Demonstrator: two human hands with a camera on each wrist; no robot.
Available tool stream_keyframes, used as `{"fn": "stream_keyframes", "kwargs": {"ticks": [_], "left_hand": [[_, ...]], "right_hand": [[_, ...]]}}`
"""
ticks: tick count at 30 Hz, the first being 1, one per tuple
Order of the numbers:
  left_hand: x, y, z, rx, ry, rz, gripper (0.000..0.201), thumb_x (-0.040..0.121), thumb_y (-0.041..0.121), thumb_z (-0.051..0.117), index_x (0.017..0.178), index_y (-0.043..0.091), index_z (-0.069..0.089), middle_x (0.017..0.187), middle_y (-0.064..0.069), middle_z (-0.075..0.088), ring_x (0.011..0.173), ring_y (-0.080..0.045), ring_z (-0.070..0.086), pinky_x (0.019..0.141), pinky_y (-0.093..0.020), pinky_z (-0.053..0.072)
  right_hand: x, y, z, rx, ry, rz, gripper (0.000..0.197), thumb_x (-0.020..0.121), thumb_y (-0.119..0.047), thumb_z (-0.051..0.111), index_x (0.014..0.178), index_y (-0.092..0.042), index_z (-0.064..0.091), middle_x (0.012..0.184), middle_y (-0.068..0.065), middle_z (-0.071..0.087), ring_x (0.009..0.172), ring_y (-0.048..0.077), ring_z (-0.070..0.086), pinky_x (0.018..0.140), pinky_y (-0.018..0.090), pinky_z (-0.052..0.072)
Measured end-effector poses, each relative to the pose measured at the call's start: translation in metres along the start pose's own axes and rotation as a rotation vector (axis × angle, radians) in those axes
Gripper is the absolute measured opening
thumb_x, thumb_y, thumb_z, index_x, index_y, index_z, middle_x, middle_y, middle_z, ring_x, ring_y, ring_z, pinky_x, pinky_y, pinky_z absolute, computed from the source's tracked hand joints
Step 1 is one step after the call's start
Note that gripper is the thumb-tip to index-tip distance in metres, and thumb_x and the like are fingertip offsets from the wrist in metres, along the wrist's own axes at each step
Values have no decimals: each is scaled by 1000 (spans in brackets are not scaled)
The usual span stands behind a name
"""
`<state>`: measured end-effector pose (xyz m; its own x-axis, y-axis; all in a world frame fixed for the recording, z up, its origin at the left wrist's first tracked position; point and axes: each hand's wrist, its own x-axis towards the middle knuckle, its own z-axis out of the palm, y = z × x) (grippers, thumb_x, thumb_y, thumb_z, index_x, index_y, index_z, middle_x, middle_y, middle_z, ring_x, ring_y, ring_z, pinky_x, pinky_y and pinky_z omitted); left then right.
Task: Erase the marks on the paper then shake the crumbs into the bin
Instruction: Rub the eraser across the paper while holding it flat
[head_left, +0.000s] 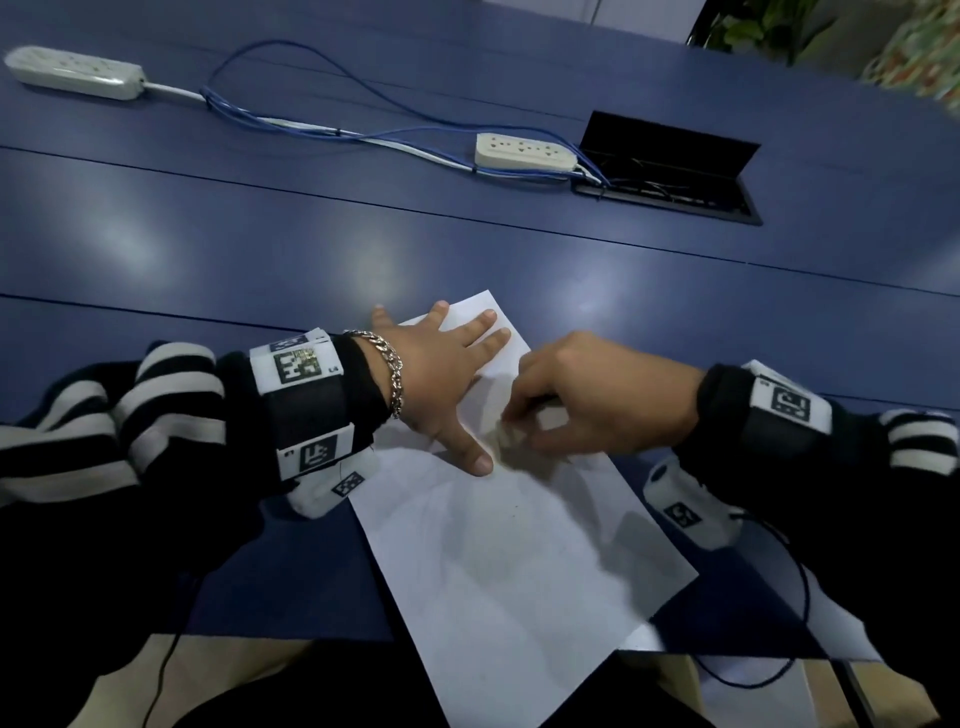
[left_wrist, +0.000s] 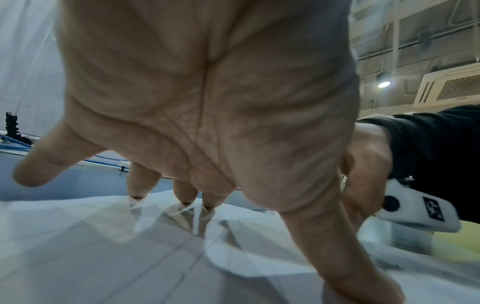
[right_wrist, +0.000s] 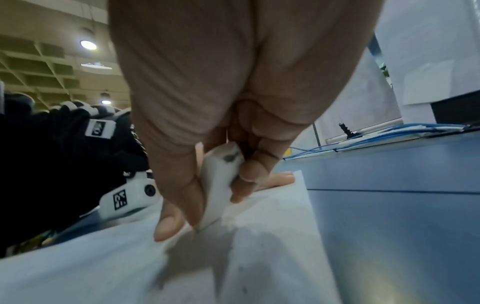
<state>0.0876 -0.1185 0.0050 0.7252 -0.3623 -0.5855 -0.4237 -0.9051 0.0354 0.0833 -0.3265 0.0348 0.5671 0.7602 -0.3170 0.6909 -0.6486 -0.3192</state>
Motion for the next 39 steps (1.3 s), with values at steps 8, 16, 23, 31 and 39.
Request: {"fn": "stream_keyframes", "kwargs": {"ticks": [8,16,23,31,39], "left_hand": [[0,0,-1,-8,-8,-6,151,55,99,65,161,39,-24,167,22,-30,160,-31,-17,112,-85,12],[-1,1,-1,-10,-7,5,150,56,98,65,161,38,-24,168,21,-30,160,-32,-16,112,-84,14],[-1,0,-1,-13,23,3,153,55,97,68,163,35,-21,170,19,-24,161,-32,-11,115,-81,12],[4,6,-1,-25,112,35,147,53,100,65,165,39,-9,174,9,-9,160,-32,4,115,-81,11],[1,4,0,-34,52,-37,154,48,105,59,161,40,-24,167,25,-28,159,-36,-19,110,-86,-7]], "right_hand": [[6,11,-1,-27,142,65,44,74,-61,57,97,-28,76,88,-13,67,80,9,61,78,29,53],[17,32,-17,-64,243,158,32,82,-51,68,98,-24,77,86,-16,65,83,13,65,80,30,53],[-32,8,3,-10,170,108,28,86,-46,71,111,-34,73,99,-16,67,91,3,61,83,20,46],[-53,8,11,106,38,148,28,85,-46,74,111,-34,73,105,-23,69,97,-5,63,86,14,51],[12,35,-6,-33,236,120,31,86,-40,74,115,-27,75,107,-11,70,93,6,61,78,13,37]]}}
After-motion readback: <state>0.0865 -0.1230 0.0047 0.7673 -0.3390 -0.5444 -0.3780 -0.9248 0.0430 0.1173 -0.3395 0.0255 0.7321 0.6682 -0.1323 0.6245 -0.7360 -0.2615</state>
